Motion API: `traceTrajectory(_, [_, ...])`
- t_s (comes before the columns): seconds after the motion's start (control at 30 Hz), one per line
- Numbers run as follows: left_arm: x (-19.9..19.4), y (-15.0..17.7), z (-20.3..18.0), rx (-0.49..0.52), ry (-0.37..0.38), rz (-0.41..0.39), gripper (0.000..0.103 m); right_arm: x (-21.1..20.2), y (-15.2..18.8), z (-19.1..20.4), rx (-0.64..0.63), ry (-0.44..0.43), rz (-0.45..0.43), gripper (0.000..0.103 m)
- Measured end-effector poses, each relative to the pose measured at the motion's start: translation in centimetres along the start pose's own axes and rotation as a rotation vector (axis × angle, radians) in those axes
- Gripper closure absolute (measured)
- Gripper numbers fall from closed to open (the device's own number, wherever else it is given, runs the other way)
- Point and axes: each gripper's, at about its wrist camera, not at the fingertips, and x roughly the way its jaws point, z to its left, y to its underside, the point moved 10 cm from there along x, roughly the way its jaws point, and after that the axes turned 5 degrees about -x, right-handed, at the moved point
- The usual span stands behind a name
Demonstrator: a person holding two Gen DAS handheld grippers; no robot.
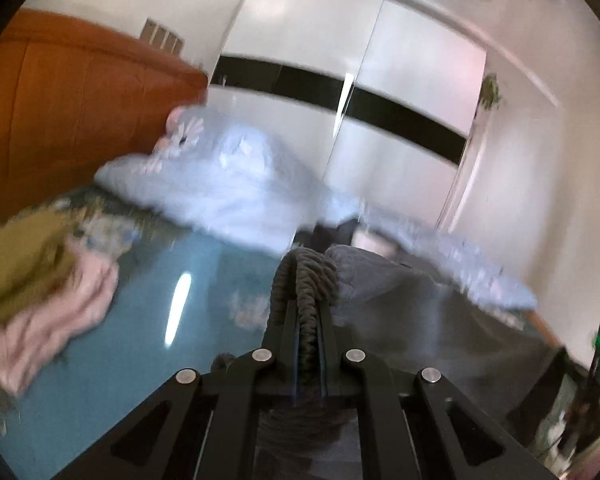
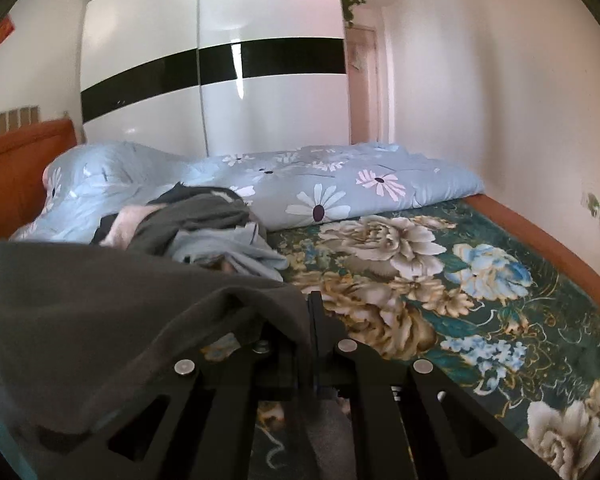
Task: Fold clothes
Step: 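Lay the grey sweatpants flat on the teal sheet with both grippers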
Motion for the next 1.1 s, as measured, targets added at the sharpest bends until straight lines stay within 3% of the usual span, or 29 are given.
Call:
traceTrajectory(0.17, [0.8, 9.6, 4.1, -0.077, -0.075, 0.162, 0.096, 0.9, 5.6, -0.3, -0.045, 0.002, 0.113, 0.099])
traceTrajectory(0.37, [-2.2, 13.7, 6.0, -0.209, -0.037, 0.169, 0.095, -0.9, 9.2, 1.0, -0.174, -0.005, 0.166, 0.099])
traceTrajectory(0.47, [-2.9, 14.5, 6.1, -0.218, -0.031, 0.178, 0.095, -1.7, 10.4, 1.3, -0.233, 0.002, 0.183, 0.099])
traceTrajectory(0.6, [-3.4, 14.0, 5.4, -0.206, -0.012, 0.173, 0.092, -2.0, 11.8, 0.6, -0.213, -0.011, 0.228, 0.099])
traceTrajectory(0.77, [-3.7, 13.6, 5.0, -0.194, -0.006, 0.177, 0.09, -3.1, 12.5, 0.5, -0.231, -0.041, 0.285, 0.09])
traceTrajectory(0.8, [-3.6, 13.7, 5.1, -0.193, -0.009, 0.18, 0.089, -3.5, 12.5, 0.5, -0.245, -0.049, 0.292, 0.085])
traceTrajectory(0.9, [-3.6, 13.7, 5.4, -0.214, 0.004, 0.187, 0.084, -5.3, 12.6, 0.7, -0.325, -0.086, 0.296, 0.058])
traceTrajectory(1.0, [-3.5, 13.4, 5.6, -0.243, 0.018, 0.195, 0.081, -7.3, 13.0, 0.1, -0.391, -0.119, 0.291, 0.056])
traceTrajectory(1.1, [-3.3, 12.9, 5.6, -0.262, 0.027, 0.203, 0.078, -8.6, 12.3, -1.0, -0.332, -0.166, 0.27, 0.056])
